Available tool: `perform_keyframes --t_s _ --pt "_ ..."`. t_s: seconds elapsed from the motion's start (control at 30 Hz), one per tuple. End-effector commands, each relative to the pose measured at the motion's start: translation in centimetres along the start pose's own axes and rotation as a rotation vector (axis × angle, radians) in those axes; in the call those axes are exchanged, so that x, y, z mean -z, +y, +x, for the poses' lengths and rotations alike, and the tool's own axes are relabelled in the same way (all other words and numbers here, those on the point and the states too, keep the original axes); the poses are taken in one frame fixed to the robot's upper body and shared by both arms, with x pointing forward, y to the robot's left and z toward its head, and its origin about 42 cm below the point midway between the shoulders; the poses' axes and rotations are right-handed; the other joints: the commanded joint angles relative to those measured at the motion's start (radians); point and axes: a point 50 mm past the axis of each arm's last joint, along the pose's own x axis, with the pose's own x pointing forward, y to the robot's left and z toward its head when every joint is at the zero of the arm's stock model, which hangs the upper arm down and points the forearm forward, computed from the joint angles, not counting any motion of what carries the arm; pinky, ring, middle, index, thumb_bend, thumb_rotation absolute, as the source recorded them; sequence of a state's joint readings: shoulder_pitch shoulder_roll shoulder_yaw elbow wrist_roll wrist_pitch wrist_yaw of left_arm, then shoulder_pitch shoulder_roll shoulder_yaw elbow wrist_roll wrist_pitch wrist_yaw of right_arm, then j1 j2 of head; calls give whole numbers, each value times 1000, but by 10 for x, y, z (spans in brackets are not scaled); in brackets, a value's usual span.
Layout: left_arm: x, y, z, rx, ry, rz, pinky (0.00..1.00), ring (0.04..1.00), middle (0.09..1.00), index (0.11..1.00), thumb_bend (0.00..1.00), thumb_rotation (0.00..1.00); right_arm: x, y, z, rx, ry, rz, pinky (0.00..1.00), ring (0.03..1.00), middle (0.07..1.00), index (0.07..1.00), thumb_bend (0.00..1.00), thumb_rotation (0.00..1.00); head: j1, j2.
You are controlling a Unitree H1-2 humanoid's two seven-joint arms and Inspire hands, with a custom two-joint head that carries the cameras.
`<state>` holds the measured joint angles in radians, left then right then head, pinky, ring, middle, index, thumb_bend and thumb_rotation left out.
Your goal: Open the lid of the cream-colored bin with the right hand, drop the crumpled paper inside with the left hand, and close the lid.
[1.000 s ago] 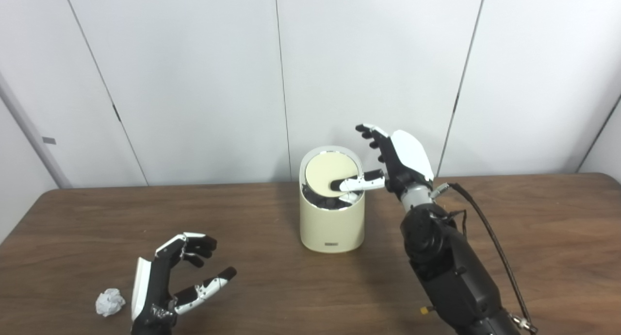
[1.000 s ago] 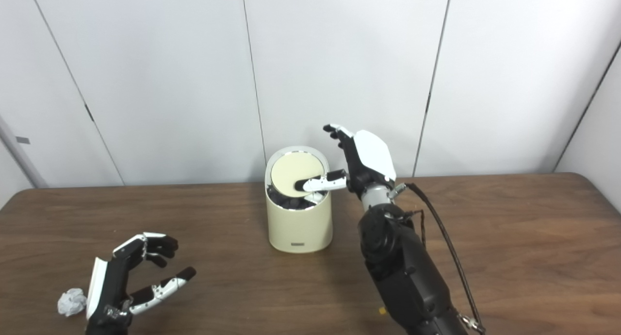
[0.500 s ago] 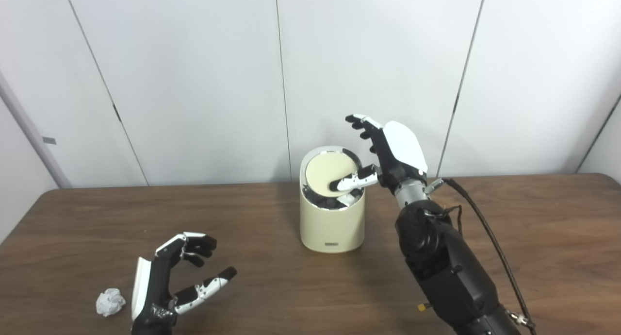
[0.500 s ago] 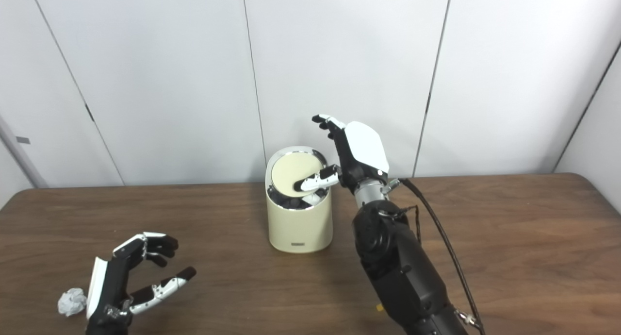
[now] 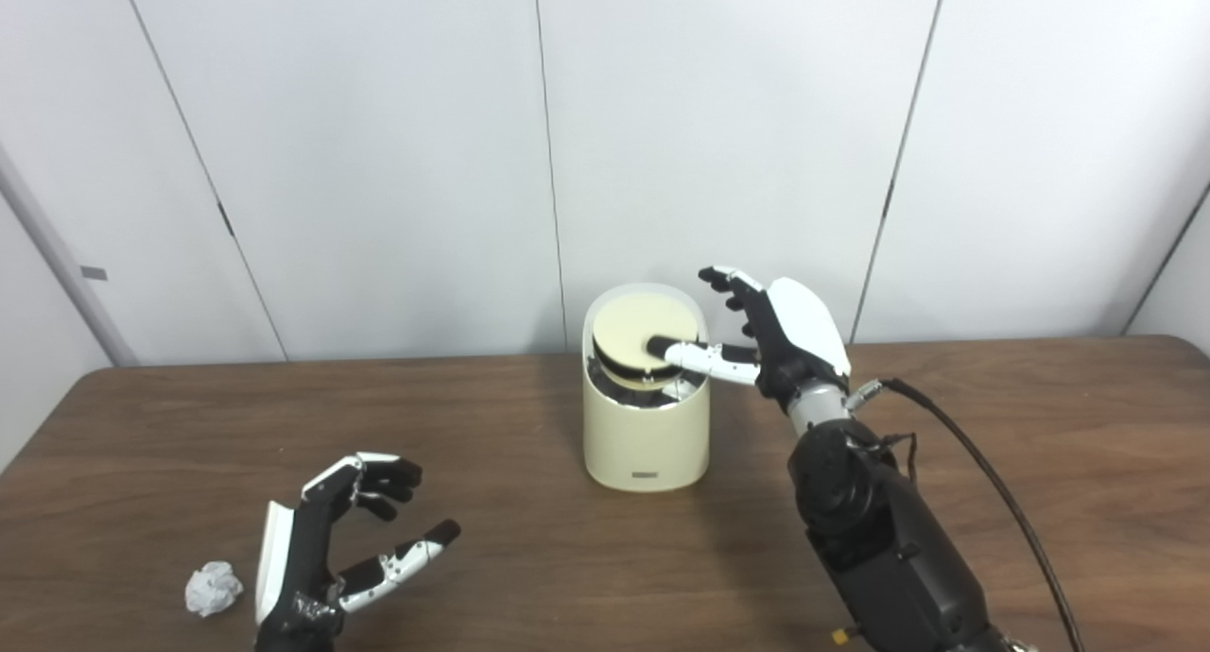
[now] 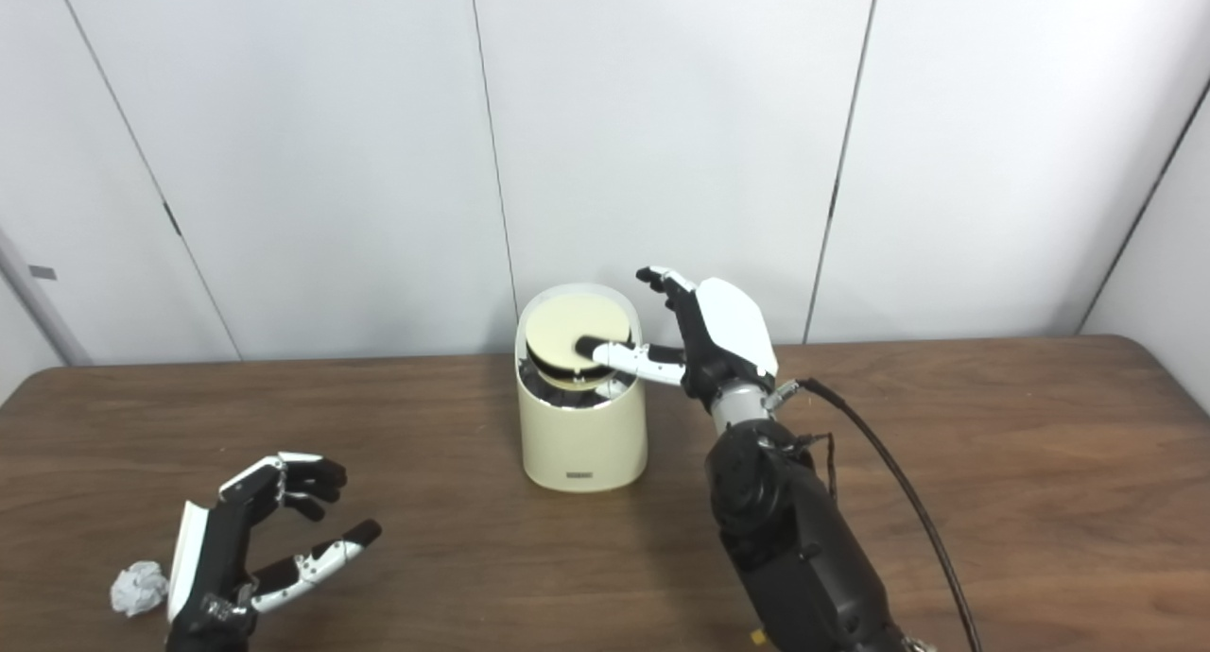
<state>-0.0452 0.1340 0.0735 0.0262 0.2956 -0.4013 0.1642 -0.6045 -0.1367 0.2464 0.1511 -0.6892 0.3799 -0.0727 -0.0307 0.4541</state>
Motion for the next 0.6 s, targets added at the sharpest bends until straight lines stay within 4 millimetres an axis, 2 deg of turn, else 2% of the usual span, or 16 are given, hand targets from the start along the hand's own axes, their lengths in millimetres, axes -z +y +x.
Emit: perform_keyframes --t_s 0.0,0.57 --pt "5 -7 -8 5 14 -14 431 531 563 552 794 118 -17 -20 9 59 -91 7 668 791 828 838 830 992 -1 -1" --pt "5 -6 -9 6 15 -20 432 533 561 551 798 113 -11 -19 2 54 -119 29 635 772 820 829 852 1000 -1 2"
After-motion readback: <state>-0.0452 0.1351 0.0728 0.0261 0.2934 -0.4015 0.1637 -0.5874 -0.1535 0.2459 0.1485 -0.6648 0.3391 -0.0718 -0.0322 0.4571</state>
